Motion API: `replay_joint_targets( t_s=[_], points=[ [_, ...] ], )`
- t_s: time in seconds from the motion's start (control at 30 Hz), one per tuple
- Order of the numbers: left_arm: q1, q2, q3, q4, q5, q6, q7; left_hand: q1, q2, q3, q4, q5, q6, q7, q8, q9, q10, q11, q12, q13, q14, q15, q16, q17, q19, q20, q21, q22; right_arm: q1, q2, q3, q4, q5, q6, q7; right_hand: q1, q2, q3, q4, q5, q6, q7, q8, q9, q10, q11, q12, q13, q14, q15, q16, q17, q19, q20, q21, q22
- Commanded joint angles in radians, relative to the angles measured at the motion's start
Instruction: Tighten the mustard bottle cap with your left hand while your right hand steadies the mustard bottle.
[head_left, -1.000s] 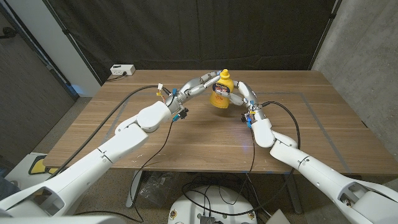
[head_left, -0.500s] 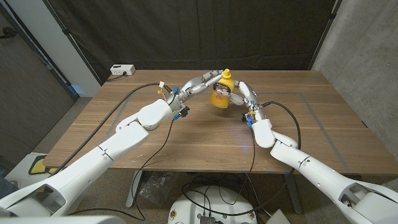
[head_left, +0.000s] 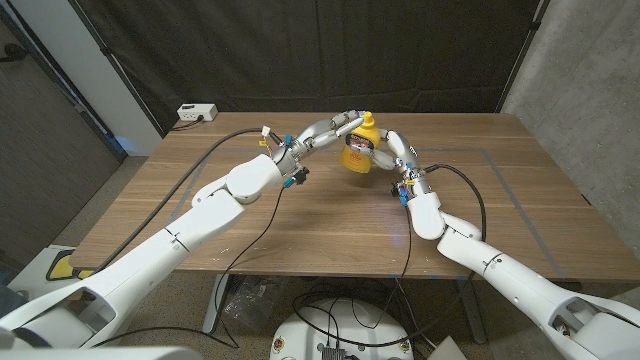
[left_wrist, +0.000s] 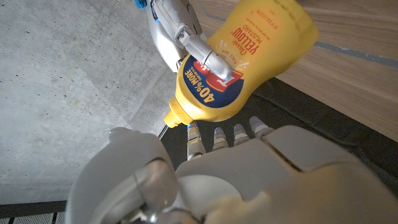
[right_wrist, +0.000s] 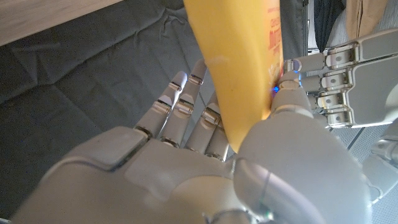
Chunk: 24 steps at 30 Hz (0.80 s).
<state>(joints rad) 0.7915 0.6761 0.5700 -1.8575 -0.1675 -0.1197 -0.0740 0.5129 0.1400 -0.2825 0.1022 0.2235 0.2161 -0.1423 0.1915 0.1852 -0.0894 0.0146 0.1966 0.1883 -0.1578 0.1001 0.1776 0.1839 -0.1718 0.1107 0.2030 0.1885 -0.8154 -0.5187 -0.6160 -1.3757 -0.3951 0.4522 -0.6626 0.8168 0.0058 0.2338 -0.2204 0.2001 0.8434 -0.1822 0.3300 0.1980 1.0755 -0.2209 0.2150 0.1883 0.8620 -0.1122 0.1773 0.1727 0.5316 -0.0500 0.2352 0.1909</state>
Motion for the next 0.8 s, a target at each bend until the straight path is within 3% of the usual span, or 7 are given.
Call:
replay_joint_targets(
  t_s=[0.03, 0.33, 0.43, 0.57, 0.8],
  points=[
    [-0.032, -0.023, 0.021, 0.023, 0.01, -0.013, -0.019, -0.005, 0.001, 0.001, 0.004, 0.002, 0.005, 0.008, 0.006, 0.003, -0.002, 0.002, 0.004, 0.005, -0.008, -0.002, 0.007, 0.002, -0.119, 0.007, 0.002, 0.002, -0.014, -0.012, 0.015, -0.01, -0.005, 0.005, -0.02, 0.135, 0.123, 0.068, 0.059, 0.003, 0.048, -0.037, 0.004, 0.004, 0.012, -0.003, 0.004, 0.003, 0.006, -0.097, 0.0, 0.0, 0.007, -0.064, -0.003, 0.001],
    [-0.06, -0.044, 0.04, 0.045, 0.013, -0.014, -0.039, -0.005, 0.001, 0.001, 0.005, 0.002, 0.005, 0.008, 0.005, 0.003, -0.001, 0.005, 0.005, 0.005, -0.009, -0.001, 0.008, 0.002, -0.119, 0.007, 0.003, 0.002, -0.025, -0.022, 0.026, -0.026, -0.01, 0.003, -0.028, 0.14, 0.126, 0.072, 0.058, 0.001, 0.051, -0.036, 0.004, 0.005, 0.013, -0.003, 0.004, 0.004, 0.006, -0.096, 0.0, 0.0, 0.007, -0.065, -0.003, 0.001],
    [-0.07, -0.049, 0.047, 0.055, 0.011, -0.012, -0.051, -0.005, 0.001, 0.001, 0.005, 0.002, 0.007, 0.009, 0.006, 0.003, 0.002, 0.022, 0.007, 0.005, -0.008, -0.002, 0.008, 0.002, -0.12, 0.006, 0.003, 0.002, -0.03, -0.024, 0.03, -0.034, -0.015, 0.0, -0.033, 0.142, 0.126, 0.073, 0.058, 0.0, 0.051, -0.036, 0.004, 0.005, 0.013, -0.003, 0.004, 0.004, 0.006, -0.096, 0.0, 0.0, 0.007, -0.064, -0.003, 0.001],
    [-0.086, -0.055, 0.059, 0.066, 0.011, -0.006, -0.068, -0.005, 0.001, 0.001, 0.005, 0.002, 0.007, 0.011, 0.006, 0.003, 0.001, 0.027, 0.007, 0.005, -0.009, -0.001, 0.008, 0.002, -0.12, 0.006, 0.003, 0.002, -0.033, -0.029, 0.034, -0.04, -0.022, -0.005, -0.038, 0.145, 0.128, 0.075, 0.058, -0.001, 0.052, -0.036, 0.004, 0.005, 0.014, -0.003, 0.004, 0.004, 0.006, -0.097, 0.0, 0.0, 0.007, -0.065, -0.003, 0.002],
    [-0.117, -0.065, 0.077, 0.085, 0.013, -0.006, -0.1, -0.004, 0.001, 0.001, 0.006, 0.002, 0.011, 0.014, 0.007, 0.003, 0.0, 0.026, 0.007, 0.005, -0.01, 0.001, 0.008, 0.002, -0.122, 0.006, 0.003, 0.002, -0.04, -0.037, 0.038, -0.053, -0.033, -0.014, -0.044, 0.173, 0.138, 0.094, 0.052, -0.005, 0.057, -0.037, 0.003, 0.006, 0.017, -0.003, 0.004, 0.005, 0.004, -0.1, -0.001, 0.0, 0.005, -0.067, -0.004, 0.002]
  ],
)
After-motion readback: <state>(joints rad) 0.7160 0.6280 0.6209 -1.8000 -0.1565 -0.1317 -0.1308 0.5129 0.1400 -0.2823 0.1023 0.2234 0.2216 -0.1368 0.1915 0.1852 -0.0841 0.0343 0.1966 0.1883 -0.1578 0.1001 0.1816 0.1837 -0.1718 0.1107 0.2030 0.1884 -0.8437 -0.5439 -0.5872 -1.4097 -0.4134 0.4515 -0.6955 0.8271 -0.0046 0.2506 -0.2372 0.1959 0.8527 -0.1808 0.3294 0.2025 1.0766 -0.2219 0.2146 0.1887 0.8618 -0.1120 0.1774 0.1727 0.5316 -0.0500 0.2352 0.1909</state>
